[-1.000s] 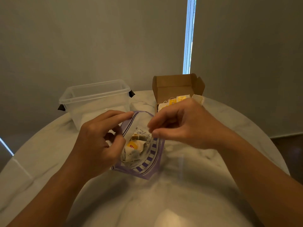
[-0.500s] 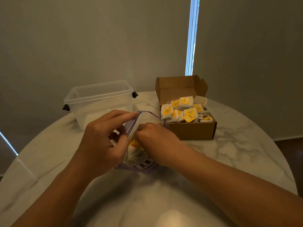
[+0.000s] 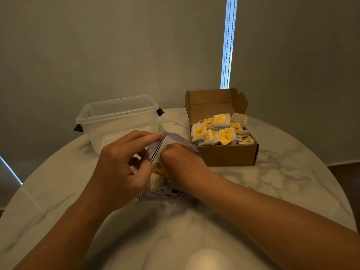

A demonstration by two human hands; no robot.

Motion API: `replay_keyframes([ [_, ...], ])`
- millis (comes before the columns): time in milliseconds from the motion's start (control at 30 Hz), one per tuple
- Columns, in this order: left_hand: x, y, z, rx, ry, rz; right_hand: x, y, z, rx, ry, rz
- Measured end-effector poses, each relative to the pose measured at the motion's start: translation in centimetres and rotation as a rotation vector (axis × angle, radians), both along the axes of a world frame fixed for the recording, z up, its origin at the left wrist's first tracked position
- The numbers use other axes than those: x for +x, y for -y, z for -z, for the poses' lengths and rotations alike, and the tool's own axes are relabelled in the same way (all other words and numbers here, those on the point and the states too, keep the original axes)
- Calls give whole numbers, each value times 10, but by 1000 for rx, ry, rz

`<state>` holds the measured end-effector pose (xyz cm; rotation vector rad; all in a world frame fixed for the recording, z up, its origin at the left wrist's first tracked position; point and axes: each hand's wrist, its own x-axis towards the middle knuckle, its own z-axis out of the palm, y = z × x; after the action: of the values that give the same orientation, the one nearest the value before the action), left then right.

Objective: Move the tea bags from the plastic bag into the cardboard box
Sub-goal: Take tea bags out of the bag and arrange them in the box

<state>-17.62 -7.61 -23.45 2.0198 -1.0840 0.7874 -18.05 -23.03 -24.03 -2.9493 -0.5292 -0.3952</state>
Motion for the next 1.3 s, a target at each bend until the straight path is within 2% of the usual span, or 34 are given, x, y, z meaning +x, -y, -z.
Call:
replay_keyframes([
  [133,0,-1,-1,-9,5,11,-13,9,2,32,86,-50],
  [333,0,-1,-1,-3,0,-5,-37,27,-6,378,120,-19],
  [500,0,-2,0,2,-13,-3,-40,39,-18,603,29,-31],
  [733,1,-2,1,-6,-20,-12,-36,44,-16,733,-57,-81],
  [1000,-1,-2,-1,-9,-22,-6,-41,64,-35,1100,-201,-171],
  [1167,1,-3,0,1,-23,0,-31,104,-52,1303,-103,-135],
  [1300,1,-3,0,2,-31,12,-12,145,-58,1289,91,24],
])
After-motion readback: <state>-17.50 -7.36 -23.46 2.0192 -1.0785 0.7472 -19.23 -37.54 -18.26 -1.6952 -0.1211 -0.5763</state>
